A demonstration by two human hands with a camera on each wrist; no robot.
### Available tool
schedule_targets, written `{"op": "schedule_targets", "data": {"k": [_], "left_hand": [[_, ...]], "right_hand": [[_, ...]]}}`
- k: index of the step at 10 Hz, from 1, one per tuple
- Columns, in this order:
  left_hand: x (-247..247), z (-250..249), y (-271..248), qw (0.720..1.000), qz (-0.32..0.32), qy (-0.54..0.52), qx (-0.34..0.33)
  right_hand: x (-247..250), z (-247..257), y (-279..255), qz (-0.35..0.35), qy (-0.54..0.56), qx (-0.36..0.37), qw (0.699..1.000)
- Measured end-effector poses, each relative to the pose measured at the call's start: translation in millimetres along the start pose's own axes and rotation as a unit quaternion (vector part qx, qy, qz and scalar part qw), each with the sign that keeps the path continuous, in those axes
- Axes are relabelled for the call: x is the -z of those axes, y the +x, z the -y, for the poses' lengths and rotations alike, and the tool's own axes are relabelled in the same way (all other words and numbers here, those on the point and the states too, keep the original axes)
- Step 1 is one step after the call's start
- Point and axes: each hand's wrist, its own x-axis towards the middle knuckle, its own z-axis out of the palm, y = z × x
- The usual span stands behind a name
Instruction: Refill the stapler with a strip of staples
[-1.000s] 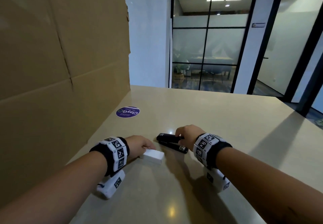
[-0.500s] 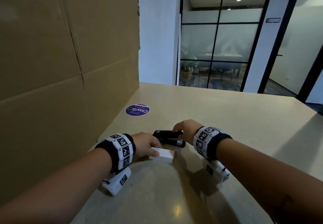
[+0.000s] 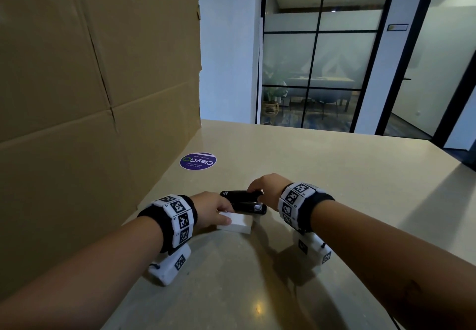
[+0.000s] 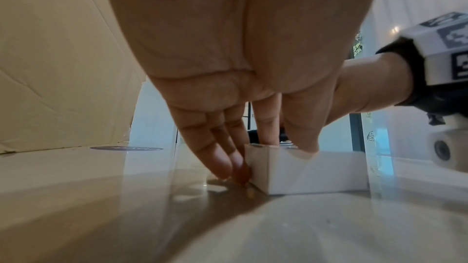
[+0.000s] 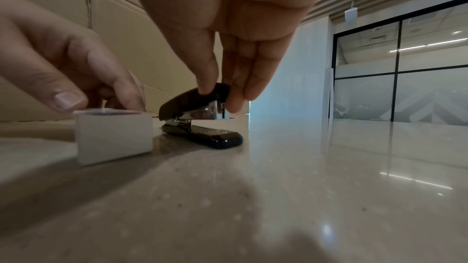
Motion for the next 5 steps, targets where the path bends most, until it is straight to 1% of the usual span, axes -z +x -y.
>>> {"op": "schedule_targets", "data": {"k": [2,4,5], "left_hand": [[1,0,0,1.000,0.004,0.001,0.006],[2,-5,-3,0.999,-0.039,0.000,0.032],[8,-13,-3,0.996,-0.079,0.024,0.034]], "right_hand": [[-3,-2,0,0.003,0.006,-0.005,1.000],[-8,-14,-15,-0.018,0.039,-0.025,0.999],[-7,-29,-31,-0.026,0.050,-0.040,0.998]]}}
